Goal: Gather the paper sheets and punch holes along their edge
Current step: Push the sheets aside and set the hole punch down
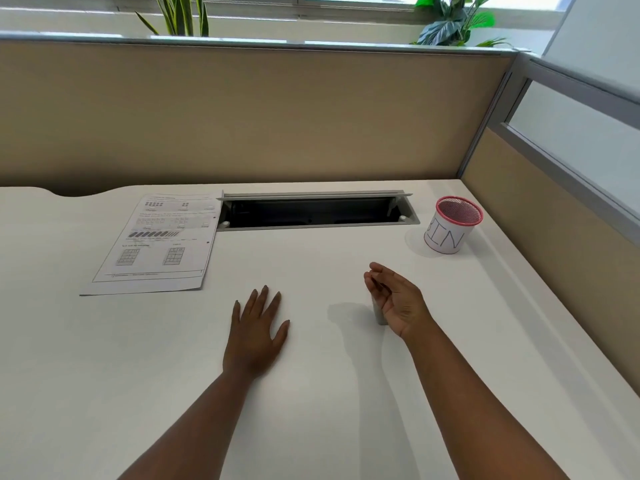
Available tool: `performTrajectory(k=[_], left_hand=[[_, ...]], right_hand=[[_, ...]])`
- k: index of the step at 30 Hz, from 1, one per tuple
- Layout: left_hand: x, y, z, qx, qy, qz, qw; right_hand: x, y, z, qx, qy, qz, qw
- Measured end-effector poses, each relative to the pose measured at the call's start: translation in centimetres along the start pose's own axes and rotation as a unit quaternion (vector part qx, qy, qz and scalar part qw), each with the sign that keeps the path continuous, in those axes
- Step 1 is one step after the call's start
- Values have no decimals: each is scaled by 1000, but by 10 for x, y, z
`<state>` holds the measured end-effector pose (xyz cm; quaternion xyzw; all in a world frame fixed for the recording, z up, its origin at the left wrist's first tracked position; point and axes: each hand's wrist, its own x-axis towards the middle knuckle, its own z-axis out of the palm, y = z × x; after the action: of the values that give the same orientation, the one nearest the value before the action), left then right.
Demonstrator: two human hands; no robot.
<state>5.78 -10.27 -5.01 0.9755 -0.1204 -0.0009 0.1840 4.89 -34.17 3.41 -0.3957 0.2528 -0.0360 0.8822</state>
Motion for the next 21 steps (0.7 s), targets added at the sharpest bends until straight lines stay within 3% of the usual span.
performTrajectory(k=[5,10,13,21], left_hand=[[0,2,-3,-12,10,-7,1000],[15,14,-16,30,82,-7,996],[35,30,-25,33,68,-4,997],[97,110,-27,13,19,110,994]], right_hand=[[-2,-4,1,17,27,47,998],[-3,-8,1,-28,35,47,998],[-2,-15,-3,-71,31,47,996],[11,-58,-21,-155,70,-30,985]])
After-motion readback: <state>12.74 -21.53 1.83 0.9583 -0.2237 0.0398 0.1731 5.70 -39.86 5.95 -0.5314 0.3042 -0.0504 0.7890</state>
